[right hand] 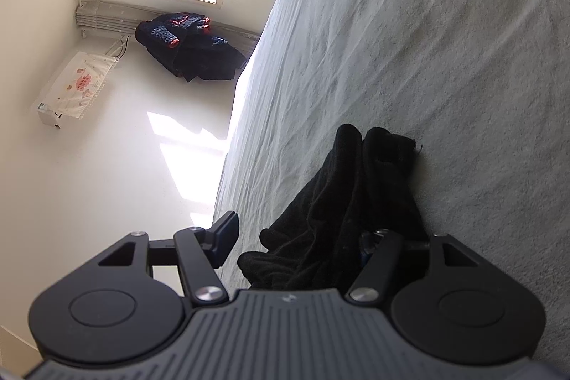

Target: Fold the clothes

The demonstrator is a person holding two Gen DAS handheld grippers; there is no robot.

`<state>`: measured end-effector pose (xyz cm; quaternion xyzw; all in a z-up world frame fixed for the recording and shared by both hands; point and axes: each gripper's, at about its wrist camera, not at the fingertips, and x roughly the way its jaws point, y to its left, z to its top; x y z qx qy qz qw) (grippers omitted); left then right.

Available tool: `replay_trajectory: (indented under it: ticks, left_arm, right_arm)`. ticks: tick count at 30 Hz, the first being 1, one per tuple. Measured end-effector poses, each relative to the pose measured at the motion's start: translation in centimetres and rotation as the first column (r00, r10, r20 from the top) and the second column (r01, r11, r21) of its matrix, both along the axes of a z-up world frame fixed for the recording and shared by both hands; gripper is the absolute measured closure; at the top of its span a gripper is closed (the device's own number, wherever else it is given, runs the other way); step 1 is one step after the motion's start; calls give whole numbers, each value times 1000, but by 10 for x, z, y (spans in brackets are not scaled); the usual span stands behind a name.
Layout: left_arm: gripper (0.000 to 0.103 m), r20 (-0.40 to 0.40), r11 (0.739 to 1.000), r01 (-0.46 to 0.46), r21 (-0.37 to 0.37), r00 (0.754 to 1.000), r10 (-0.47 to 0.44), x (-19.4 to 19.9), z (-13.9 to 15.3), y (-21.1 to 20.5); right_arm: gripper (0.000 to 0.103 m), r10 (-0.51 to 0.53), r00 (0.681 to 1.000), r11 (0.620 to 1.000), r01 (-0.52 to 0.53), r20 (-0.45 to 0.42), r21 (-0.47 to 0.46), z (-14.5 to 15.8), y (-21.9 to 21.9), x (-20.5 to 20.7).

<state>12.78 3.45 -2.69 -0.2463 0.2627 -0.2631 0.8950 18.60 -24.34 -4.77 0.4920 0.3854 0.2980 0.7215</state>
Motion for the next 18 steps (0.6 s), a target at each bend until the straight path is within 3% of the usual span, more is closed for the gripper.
replay_trajectory:
  ticks: [3,5,6,8,10,14,16,18]
  left_arm:
    - [49,-35,992,24,-128,999,-29,34,-2,-8]
    - [49,-84,977,14,-213,996,-33,54,-6,-12]
    - [49,-107,965,9,-261,994,-38,61,-7,-14]
    - [49,-104,957,-18,-291,995,-13,60,-1,-12]
    - [46,-86,964,-31,-263,996,9,52,6,-8]
    - [45,-98,988,-88,-127,992,75,32,13,7]
    - [45,-101,986,-135,-96,987,126,21,12,18]
    - [45,-101,981,-183,-65,979,176,10,11,29]
  right_arm:
    - [37,-18,1000,1000,18,-1,13,-3,-5,-2]
    - [34,-107,994,994,107,-5,37,-7,-17,-5]
    - [34,-90,996,995,90,-9,47,-9,-20,-3]
    - [34,-80,997,992,81,-17,99,-14,-21,-1]
    - [34,-75,997,994,75,4,80,-11,-17,-1]
    - [33,-67,995,997,70,80,-42,4,-3,-5]
    - [33,-68,990,991,81,121,-108,12,3,-7]
    - [33,-89,972,970,134,219,-201,25,5,-17]
